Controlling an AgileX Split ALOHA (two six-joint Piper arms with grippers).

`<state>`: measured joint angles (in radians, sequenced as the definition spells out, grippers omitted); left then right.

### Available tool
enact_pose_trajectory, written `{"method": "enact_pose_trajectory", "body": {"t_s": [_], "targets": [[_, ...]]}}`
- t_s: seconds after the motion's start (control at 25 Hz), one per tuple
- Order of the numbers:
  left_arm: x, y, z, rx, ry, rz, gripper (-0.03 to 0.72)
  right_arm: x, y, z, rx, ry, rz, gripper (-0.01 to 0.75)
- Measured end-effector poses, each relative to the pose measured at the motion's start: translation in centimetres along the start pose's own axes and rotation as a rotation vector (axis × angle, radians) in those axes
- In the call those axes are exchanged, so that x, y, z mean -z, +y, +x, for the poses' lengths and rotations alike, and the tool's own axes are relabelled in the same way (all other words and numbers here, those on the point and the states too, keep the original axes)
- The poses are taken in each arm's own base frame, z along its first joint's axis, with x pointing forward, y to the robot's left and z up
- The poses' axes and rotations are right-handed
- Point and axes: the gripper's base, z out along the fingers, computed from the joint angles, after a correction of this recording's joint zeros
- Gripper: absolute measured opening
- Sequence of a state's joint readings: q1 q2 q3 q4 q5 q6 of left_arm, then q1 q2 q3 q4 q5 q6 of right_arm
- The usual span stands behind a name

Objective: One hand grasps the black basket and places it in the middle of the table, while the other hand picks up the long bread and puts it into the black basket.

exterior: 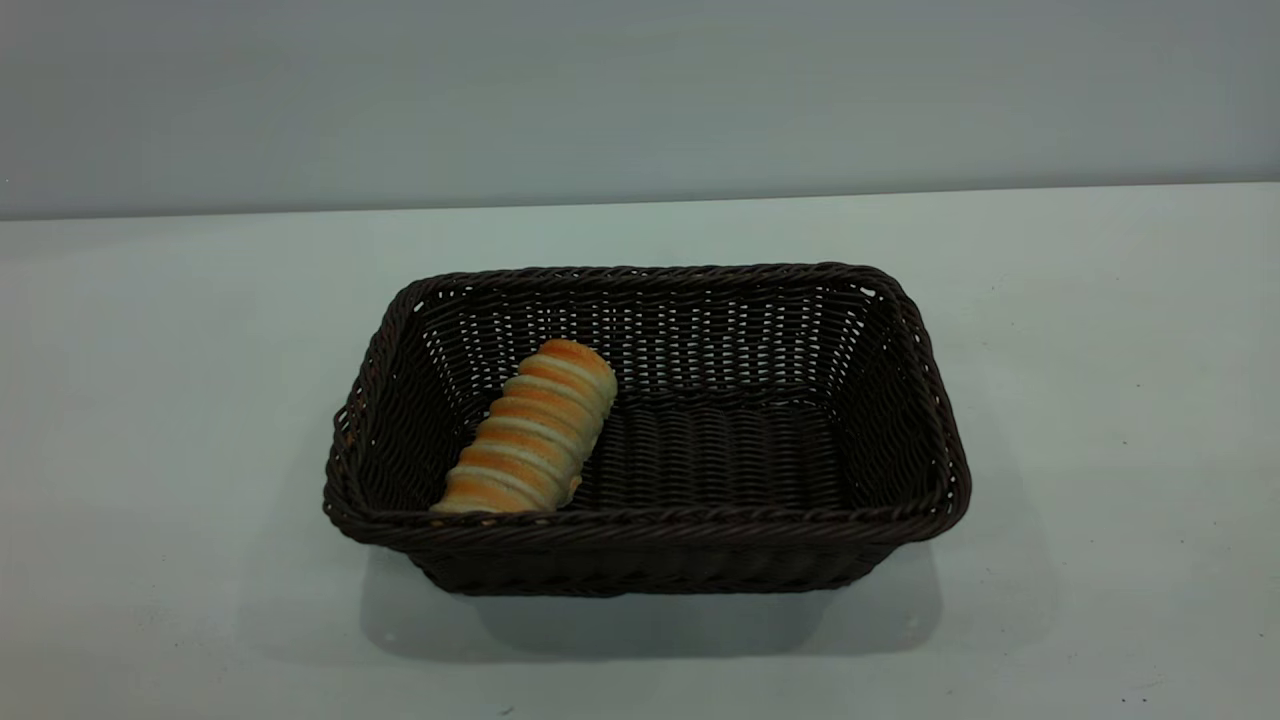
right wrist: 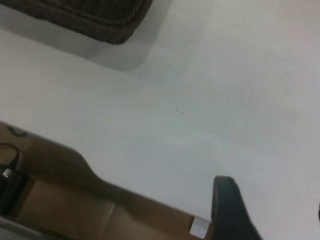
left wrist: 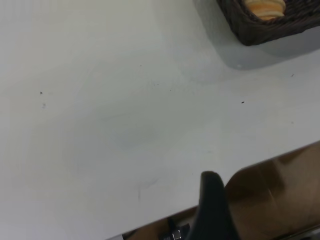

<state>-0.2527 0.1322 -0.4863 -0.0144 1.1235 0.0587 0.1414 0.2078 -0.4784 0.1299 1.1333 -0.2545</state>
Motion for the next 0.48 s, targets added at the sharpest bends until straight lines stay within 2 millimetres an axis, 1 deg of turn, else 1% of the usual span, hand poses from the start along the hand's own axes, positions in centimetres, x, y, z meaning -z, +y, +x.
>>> {"method": "enact_pose_trajectory", "body": {"t_s": [0.24,0.48], "targets": [[0.0,0.0,0.0,0.003,0.0,-0.003,0.584,0.5,0.1,0.4,0.003,-0.043,0.011,0.438],[0.4,0.0,0.4,0.07,-0.035,-0.07,0.584,1.3,0.3,1.0,-0.018,-0.113,0.061,0.438]]}}
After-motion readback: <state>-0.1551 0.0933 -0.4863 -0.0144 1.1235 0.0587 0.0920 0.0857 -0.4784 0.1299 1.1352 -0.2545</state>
